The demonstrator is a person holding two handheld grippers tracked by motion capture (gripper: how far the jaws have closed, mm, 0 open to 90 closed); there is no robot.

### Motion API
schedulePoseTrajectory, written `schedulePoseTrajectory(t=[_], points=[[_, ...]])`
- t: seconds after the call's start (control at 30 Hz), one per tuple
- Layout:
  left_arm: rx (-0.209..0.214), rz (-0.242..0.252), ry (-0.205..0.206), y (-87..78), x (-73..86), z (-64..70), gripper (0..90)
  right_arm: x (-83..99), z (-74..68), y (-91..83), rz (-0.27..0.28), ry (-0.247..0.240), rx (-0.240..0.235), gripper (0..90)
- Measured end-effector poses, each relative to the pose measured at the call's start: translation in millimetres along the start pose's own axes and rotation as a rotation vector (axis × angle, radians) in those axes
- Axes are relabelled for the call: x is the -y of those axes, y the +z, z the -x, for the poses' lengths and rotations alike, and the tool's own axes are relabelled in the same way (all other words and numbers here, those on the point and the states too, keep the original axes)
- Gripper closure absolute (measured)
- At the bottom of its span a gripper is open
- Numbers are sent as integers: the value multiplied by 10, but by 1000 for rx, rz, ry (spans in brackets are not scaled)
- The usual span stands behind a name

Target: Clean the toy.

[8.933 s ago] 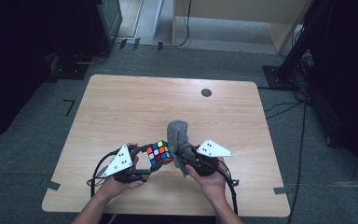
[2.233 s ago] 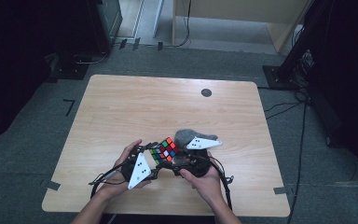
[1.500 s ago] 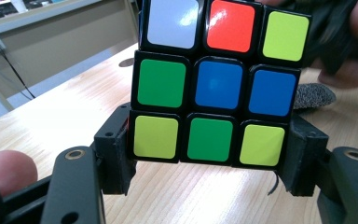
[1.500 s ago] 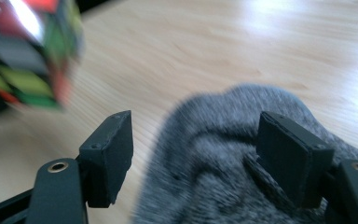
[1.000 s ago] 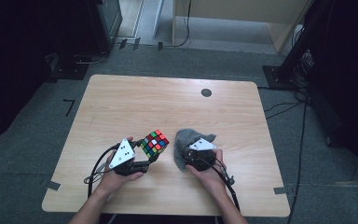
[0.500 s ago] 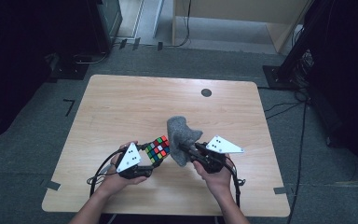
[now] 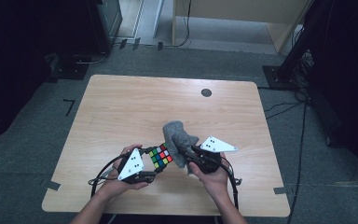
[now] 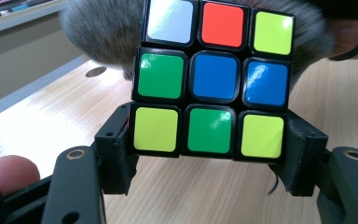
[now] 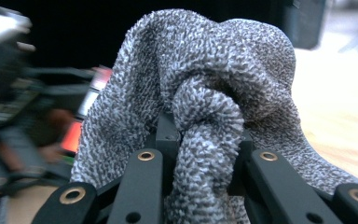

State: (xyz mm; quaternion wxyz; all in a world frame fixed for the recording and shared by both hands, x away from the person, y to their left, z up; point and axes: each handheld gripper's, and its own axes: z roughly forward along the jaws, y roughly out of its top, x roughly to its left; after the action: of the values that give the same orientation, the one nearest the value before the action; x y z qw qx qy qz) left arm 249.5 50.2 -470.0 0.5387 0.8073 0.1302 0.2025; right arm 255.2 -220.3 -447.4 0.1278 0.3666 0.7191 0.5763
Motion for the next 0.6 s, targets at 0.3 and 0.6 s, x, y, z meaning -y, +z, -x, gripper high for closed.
schedulePoseTrajectory(t=[0.3,0.6], points=[[-22,-46,-4,46,23,-8,342,-142,-147,-139,92,-27,-60,736],[1,-2,-4,-19,-9,-8,342,-53,-194,-20,51,-36,-64,736]])
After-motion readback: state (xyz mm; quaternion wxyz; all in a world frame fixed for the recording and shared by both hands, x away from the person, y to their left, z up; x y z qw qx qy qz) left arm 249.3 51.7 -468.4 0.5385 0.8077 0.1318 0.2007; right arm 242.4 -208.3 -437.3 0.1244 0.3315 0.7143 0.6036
